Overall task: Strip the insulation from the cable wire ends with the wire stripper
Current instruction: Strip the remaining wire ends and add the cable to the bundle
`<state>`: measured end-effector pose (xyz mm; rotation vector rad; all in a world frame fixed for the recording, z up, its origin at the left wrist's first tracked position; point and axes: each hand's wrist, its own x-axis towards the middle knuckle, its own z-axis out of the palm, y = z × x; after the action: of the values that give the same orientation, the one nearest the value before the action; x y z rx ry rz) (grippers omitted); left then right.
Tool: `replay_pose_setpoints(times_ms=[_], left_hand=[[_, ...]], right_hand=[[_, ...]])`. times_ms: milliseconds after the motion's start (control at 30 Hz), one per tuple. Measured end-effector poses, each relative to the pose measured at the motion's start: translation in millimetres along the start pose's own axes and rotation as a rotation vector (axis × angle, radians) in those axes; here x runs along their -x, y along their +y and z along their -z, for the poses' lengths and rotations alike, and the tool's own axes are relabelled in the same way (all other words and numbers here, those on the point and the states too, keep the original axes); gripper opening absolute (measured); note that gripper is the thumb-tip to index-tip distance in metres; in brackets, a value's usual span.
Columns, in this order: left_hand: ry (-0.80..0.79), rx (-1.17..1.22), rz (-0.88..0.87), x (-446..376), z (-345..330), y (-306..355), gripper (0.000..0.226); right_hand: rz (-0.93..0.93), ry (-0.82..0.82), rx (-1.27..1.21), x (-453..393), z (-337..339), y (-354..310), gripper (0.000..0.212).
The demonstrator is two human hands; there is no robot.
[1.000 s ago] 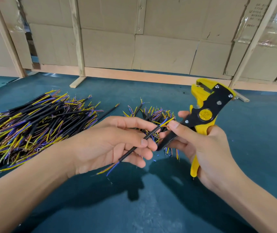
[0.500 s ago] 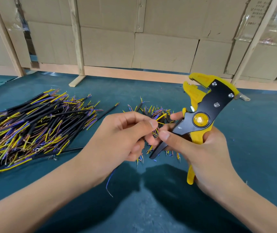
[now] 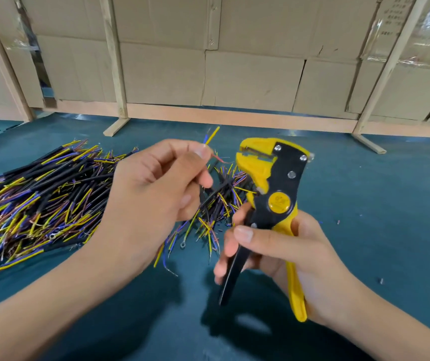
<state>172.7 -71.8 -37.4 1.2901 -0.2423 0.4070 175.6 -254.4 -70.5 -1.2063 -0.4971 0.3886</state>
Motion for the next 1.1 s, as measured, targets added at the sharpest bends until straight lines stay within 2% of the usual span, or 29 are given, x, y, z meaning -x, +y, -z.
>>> replay_pose_setpoints(times_ms=[133,367,700,1100], left_hand=[[-0.041,-0.021,-0.048,2.7,-0.5,-3.0,0.008],[-0.005,-0.174,-0.115,4.7,2.7,-10.3,0.011],[-0.051,-0.052,-0.09,6.6,4.8,-12.5,0.014],[-0.076,-0.109,-0.164,6.6,7.0,-14.3,0.015]], right_hand=[[-0.037,-0.083,-0.001,1.5,-1.9,1.6,0.018],[-0.021,-0.125,0.034,1.6,-1.5,3.3,0.019],[-0.042,-0.106,0.03,2.6,-4.4,5.7,0.011],[-0.041,-0.094,0.029,1.1,-5.3,3.0,0.006]])
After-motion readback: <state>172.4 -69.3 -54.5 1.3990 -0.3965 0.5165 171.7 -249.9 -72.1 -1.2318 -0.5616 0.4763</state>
